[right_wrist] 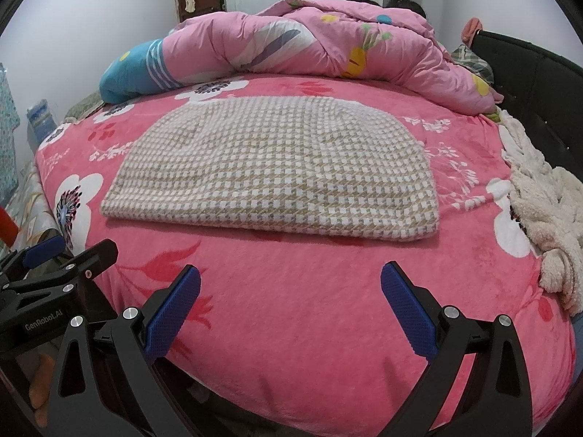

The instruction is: Fold large clothes

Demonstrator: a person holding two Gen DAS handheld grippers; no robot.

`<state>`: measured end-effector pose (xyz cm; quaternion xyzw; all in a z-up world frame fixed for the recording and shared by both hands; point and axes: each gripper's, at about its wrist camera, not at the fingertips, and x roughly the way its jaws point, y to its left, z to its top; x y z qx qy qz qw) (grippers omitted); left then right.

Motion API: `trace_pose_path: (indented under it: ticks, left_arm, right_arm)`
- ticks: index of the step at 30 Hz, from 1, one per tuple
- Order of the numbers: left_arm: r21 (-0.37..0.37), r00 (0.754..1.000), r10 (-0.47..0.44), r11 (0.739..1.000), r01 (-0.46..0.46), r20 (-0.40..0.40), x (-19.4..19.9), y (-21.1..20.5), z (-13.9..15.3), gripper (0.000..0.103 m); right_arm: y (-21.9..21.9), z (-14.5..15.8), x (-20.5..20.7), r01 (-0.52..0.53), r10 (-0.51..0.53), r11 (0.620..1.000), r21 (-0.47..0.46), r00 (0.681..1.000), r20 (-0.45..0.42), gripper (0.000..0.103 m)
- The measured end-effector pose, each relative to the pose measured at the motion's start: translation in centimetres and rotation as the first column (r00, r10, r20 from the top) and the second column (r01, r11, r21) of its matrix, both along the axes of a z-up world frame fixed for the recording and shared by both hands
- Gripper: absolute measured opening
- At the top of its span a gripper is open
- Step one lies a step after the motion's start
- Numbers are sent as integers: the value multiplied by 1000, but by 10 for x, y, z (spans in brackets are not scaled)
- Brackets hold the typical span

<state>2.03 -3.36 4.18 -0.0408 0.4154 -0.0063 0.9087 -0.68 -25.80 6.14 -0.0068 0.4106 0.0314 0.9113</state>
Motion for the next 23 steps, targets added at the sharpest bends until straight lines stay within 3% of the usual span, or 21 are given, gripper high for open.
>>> trace_pose_path:
  ticks: [23]
  left_arm:
    - [-2, 1000, -1, 1000, 1, 0, 1, 2, -1, 95]
  right_arm:
    - [1, -1, 0, -3, 3, 1000, 2, 1000, -2, 97]
